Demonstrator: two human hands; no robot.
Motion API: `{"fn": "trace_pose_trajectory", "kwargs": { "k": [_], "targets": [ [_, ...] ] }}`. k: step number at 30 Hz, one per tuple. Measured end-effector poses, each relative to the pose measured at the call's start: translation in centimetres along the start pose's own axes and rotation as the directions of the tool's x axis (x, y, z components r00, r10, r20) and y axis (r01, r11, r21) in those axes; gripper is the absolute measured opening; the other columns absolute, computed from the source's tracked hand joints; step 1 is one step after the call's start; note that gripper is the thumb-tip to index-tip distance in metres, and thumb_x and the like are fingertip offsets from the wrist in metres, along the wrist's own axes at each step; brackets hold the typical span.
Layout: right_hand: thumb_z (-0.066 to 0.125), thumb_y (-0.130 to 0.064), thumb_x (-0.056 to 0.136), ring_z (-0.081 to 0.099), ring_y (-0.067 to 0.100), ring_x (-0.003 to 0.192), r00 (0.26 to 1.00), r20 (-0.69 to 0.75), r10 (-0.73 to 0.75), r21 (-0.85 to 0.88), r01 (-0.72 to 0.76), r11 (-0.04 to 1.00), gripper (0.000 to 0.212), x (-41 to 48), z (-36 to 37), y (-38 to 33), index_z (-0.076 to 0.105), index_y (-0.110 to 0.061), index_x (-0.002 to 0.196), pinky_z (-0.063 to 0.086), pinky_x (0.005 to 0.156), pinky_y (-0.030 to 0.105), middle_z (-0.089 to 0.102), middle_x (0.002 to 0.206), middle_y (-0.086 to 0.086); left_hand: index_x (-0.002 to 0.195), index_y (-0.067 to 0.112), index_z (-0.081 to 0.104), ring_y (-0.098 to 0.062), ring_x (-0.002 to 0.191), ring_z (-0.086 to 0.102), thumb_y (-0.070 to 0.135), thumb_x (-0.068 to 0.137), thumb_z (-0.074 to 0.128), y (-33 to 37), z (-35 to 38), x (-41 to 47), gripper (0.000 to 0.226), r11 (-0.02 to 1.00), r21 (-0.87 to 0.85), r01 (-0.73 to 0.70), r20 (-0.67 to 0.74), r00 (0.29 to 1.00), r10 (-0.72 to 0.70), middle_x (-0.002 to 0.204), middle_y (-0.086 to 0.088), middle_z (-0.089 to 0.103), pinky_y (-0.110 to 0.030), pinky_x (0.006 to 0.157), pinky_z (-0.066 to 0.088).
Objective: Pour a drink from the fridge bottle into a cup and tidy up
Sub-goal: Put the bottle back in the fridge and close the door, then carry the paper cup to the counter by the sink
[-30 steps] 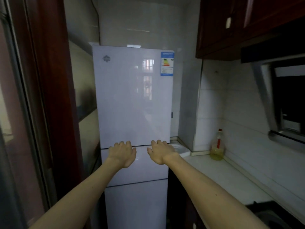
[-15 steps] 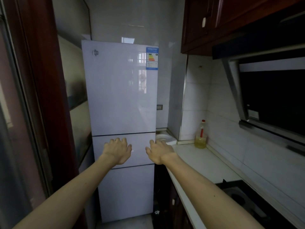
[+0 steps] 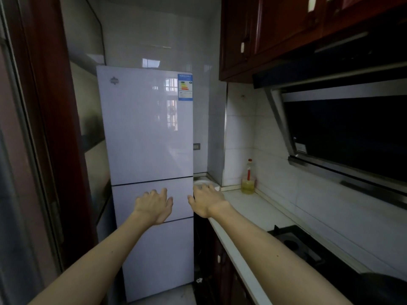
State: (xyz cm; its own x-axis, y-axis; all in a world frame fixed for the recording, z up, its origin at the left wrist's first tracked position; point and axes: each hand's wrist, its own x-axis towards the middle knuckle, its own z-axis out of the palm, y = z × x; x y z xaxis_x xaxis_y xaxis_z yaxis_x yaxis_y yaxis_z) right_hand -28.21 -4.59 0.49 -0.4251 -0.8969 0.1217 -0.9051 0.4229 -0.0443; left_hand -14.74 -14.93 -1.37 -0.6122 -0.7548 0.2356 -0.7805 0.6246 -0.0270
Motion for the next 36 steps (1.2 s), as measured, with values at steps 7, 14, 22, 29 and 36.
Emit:
{"fn": "trace_pose_trajectory", "kwargs": {
  "k": [7,14,22,29,36],
  "targets": [
    [0.026,-0.039,0.103,0.027,0.034,0.137,0.996,0.013,0.088,0.020,-0.088,0.996,0.051,-7.6,0.4,-0.1,0.035,-0.008,0.142,0.036,0.103,0.051,0.035,0.148,0.019,0.124,0.013,0.044,-0.035,0.115,0.052,0.044,0.101,0.025,1.1,-0.2,-4.5,0.043,0.995,-0.025,-0.095,0.020,0.995,0.096,0.128,-0.016,0.054,-0.045,0.093,0.044],
    [0.026,-0.038,0.104,0.030,0.035,0.134,0.969,-0.003,0.248,0.010,-0.248,0.969,0.050,-16.0,-0.5,3.5,0.036,-0.007,0.141,0.036,0.101,0.053,0.036,0.146,0.019,0.125,0.014,0.043,-0.035,0.115,0.053,0.044,0.101,0.027,6.8,0.3,-9.4,0.042,0.962,-0.072,-0.262,0.033,0.964,0.265,0.127,-0.017,0.054,-0.044,0.092,0.044],
    [0.024,-0.041,0.103,0.025,0.035,0.138,0.882,-0.022,0.470,0.119,-0.464,0.878,0.052,-26.9,-1.6,12.0,0.034,-0.011,0.144,0.034,0.106,0.052,0.035,0.149,0.018,0.128,0.016,0.041,-0.036,0.114,0.054,0.045,0.100,0.027,18.7,-0.3,-14.9,0.043,0.863,-0.101,-0.494,0.041,0.865,0.500,0.127,-0.017,0.055,-0.045,0.090,0.044],
    [0.027,-0.039,0.104,0.030,0.035,0.133,0.768,-0.036,0.639,0.095,-0.634,0.768,0.049,-38.7,-2.2,21.0,0.033,-0.010,0.142,0.036,0.104,0.051,0.038,0.145,0.018,0.125,0.015,0.043,-0.036,0.117,0.053,0.046,0.100,0.028,32.2,-1.1,-20.6,0.042,0.729,-0.126,-0.673,-0.009,0.736,0.677,0.128,-0.017,0.055,-0.046,0.091,0.045],
    [0.026,-0.041,0.103,0.027,0.036,0.136,0.580,0.011,0.814,0.056,-0.813,0.579,0.050,-52.7,-2.1,29.7,0.031,-0.010,0.143,0.035,0.104,0.053,0.034,0.148,0.017,0.134,0.012,0.041,-0.038,0.123,0.049,0.044,0.100,0.031,45.5,-1.4,-29.0,0.048,0.566,-0.222,-0.794,-0.015,0.583,0.812,0.134,-0.020,0.052,-0.048,0.096,0.043]
  ]
}}
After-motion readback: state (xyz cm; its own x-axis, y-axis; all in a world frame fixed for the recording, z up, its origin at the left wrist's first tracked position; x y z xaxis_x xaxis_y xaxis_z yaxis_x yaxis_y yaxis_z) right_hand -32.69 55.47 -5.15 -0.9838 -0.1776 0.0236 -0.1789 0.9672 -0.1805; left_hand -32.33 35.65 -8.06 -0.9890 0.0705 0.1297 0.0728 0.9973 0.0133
